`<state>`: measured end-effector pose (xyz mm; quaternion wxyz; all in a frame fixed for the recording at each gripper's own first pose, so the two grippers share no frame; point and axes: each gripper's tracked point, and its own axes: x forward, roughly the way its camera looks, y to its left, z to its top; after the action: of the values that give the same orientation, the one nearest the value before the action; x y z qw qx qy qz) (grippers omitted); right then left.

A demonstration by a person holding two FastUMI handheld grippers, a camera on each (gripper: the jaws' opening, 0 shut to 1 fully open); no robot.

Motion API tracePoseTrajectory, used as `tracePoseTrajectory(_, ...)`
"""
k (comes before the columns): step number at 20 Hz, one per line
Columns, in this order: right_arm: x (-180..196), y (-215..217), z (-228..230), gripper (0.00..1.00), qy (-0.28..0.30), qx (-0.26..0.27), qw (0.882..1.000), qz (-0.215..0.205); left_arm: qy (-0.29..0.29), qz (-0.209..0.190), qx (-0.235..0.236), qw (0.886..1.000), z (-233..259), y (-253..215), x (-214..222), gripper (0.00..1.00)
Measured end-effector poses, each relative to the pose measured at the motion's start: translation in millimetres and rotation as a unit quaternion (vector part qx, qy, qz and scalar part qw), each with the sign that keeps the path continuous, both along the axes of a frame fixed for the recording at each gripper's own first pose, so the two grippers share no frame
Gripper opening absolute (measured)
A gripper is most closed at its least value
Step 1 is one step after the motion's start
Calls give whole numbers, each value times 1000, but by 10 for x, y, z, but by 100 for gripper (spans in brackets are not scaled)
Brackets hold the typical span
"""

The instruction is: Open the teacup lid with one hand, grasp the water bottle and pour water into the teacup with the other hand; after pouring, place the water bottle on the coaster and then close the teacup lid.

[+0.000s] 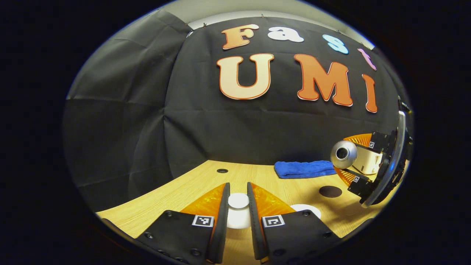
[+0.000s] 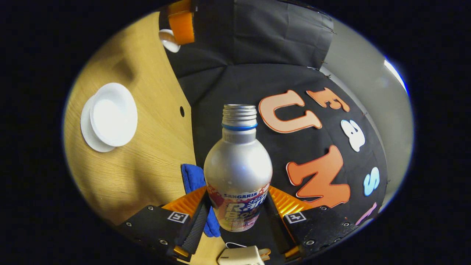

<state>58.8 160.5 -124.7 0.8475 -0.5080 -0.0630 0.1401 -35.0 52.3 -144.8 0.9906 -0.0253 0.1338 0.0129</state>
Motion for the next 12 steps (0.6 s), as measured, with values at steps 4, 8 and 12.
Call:
tracePoseTrajectory(4, 34, -124, -104, 79, 58, 100, 993, -10, -14, -14, -1, 1000, 142, -178, 32, 34)
tracePoseTrajectory(8, 201, -289, -200, 79, 108, 206, 972, -33, -16, -28, 2, 999, 179, -344, 66, 34)
tracePoseTrajectory(12, 357, -378, -323, 79, 185, 330, 925, -44, -11, -34, 3, 999, 148, -399, 60, 34)
